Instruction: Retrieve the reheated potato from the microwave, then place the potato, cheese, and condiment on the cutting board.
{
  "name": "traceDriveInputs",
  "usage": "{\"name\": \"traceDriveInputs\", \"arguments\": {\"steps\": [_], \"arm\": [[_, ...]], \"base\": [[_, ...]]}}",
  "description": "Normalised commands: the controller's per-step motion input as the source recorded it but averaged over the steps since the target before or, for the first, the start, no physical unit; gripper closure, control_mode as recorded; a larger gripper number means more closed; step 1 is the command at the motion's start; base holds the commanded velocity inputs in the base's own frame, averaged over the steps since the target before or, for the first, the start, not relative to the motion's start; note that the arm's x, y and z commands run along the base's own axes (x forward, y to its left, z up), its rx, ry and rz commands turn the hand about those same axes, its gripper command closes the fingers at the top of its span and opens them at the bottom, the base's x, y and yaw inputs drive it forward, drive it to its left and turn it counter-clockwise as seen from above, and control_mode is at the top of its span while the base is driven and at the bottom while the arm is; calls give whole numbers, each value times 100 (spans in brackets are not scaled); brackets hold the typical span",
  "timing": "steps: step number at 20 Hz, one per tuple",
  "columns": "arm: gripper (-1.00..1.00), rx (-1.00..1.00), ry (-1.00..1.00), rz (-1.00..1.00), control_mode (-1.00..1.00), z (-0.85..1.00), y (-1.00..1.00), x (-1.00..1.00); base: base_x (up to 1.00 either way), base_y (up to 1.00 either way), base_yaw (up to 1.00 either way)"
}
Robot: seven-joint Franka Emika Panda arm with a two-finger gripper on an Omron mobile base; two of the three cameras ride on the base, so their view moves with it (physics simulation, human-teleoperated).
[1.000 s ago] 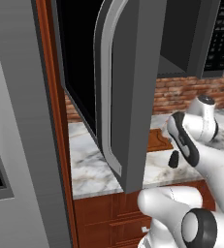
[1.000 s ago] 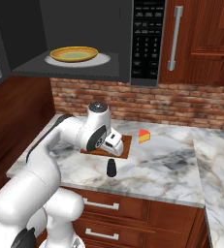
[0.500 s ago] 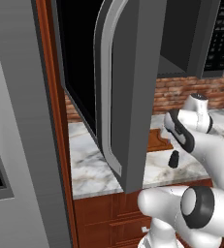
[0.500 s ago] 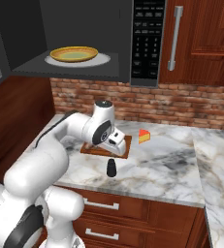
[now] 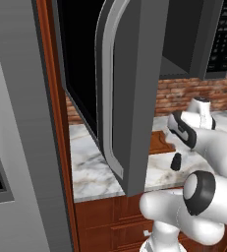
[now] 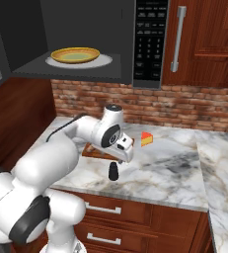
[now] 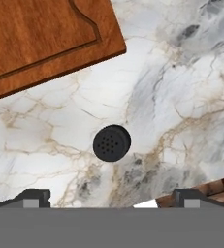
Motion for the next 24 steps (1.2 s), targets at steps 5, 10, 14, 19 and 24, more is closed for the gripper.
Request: {"name": "traceDriveInputs", "arguments": {"steps": [5,10,14,19,24], "arm": [[-100,0,0,1,-100,-28,-5,9],[-100,0,0,1,-100,-22,0,17],[-100,0,1,1,-100,-20,0,19],[-100,0,4,1,-100,-13,-1,4],[-100,0,5,0,-100,-12,-3,0]], "base": [[0,0,0],[0,0,0],[0,0,0],[0,0,0],[0,0,0]]}}
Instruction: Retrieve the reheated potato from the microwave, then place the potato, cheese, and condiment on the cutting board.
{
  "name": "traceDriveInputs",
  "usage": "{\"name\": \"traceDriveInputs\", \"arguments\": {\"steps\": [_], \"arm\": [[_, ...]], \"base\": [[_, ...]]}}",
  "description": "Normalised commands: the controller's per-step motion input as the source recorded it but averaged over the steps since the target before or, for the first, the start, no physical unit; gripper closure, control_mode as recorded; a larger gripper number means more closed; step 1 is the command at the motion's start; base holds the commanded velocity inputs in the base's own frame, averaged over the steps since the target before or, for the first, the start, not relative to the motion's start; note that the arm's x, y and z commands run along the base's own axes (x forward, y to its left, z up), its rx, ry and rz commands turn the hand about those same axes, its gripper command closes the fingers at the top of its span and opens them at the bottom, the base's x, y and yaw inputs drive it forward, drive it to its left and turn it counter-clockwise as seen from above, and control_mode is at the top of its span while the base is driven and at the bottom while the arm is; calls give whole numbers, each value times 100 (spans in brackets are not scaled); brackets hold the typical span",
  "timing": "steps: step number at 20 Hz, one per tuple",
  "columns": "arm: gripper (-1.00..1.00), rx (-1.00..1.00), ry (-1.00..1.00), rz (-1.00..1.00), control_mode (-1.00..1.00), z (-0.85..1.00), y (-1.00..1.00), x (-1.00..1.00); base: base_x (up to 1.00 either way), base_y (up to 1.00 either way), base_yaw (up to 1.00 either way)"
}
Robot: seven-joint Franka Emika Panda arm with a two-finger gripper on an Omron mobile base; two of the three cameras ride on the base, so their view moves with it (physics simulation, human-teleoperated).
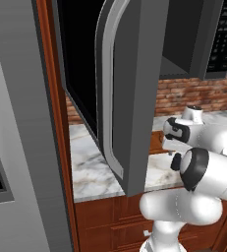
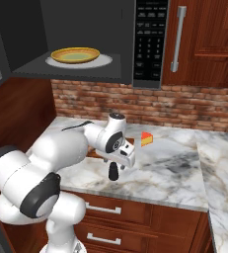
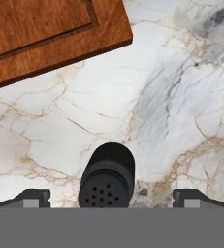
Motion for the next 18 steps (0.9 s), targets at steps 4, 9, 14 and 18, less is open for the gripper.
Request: {"name": "traceDriveInputs", "arguments": {"steps": [4,9,14,18], "arm": [[-100,0,3,0,-100,-14,0,0],[-100,0,2,1,-100,-15,0,3],[-100,0,1,0,-100,-8,0,1],[-100,0,1,0,-100,-1,0,0]], "base": [[0,0,0],[0,0,0],[0,0,0],[0,0,0]]}}
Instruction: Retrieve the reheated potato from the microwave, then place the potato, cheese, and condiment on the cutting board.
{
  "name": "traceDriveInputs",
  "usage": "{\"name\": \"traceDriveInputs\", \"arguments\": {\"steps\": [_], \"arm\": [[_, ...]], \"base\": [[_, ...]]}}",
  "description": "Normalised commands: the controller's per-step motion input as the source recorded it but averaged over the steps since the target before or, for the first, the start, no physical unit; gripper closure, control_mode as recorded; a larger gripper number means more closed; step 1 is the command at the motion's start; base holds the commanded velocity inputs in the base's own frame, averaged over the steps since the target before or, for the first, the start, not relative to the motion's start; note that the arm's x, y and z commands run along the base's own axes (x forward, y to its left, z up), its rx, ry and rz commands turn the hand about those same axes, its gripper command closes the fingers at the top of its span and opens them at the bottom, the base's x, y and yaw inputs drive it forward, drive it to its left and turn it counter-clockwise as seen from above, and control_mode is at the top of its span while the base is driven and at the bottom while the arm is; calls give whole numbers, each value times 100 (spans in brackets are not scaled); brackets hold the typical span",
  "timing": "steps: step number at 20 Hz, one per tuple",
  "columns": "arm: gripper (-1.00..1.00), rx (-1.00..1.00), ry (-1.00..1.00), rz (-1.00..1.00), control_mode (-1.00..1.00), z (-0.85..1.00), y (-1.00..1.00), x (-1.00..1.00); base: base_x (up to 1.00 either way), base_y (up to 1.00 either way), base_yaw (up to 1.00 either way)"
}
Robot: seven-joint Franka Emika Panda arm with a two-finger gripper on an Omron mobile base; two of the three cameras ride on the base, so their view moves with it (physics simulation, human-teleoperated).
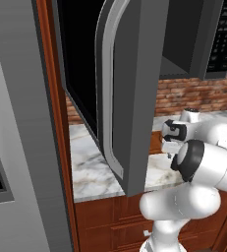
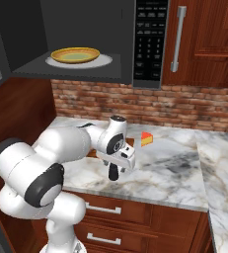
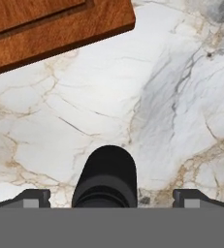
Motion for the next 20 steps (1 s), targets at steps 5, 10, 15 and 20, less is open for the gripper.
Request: {"name": "traceDriveInputs", "arguments": {"steps": [5,10,15,20], "arm": [[-100,0,3,0,-100,0,0,0],[100,0,6,0,-100,0,10,0],[100,0,7,0,-100,-3,8,2],[100,0,6,0,-100,-10,0,6]], "base": [[0,0,0],[0,0,0],[0,0,0],[0,0,0]]}}
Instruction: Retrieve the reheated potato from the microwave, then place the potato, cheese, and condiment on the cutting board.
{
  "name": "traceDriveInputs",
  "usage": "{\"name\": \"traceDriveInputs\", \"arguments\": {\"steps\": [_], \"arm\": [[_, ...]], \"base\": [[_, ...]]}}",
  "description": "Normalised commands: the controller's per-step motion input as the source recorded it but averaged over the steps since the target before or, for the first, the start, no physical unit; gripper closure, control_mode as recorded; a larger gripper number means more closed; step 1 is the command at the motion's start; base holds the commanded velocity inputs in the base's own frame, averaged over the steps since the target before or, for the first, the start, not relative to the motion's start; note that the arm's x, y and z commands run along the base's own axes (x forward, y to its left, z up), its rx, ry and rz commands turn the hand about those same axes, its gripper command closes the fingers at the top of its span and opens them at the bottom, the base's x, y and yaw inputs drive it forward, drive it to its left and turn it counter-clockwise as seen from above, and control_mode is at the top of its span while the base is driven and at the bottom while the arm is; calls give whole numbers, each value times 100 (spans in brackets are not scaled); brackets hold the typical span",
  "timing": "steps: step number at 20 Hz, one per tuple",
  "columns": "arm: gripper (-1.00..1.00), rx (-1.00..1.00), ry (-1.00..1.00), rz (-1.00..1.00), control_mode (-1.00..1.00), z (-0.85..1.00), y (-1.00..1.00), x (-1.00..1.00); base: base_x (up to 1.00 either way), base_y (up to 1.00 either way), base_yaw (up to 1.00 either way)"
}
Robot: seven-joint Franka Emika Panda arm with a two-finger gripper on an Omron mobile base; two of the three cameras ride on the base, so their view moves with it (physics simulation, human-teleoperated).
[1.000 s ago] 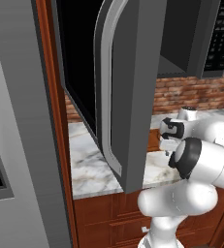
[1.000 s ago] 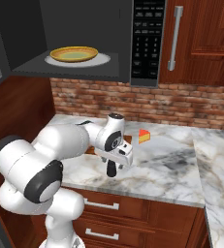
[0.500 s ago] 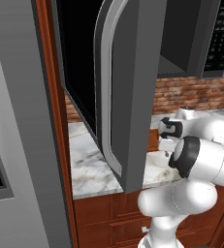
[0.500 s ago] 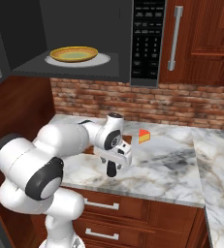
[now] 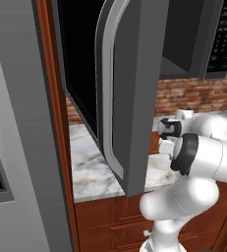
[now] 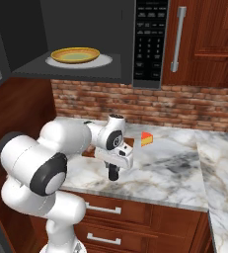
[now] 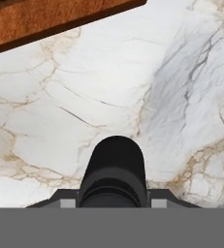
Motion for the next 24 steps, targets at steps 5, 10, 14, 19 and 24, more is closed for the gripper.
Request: {"name": "traceDriveInputs", "arguments": {"steps": [5,10,14,19,24], "arm": [[100,0,1,0,-100,6,-2,6],[100,0,-3,3,-100,36,9,26],[100,1,-3,4,-100,27,18,32],[100,3,-1,5,-100,16,18,41],[100,5,0,6,-100,5,16,52]], "base": [[0,0,0],[0,0,0],[0,0,0],[0,0,0],[0,0,0]]}}
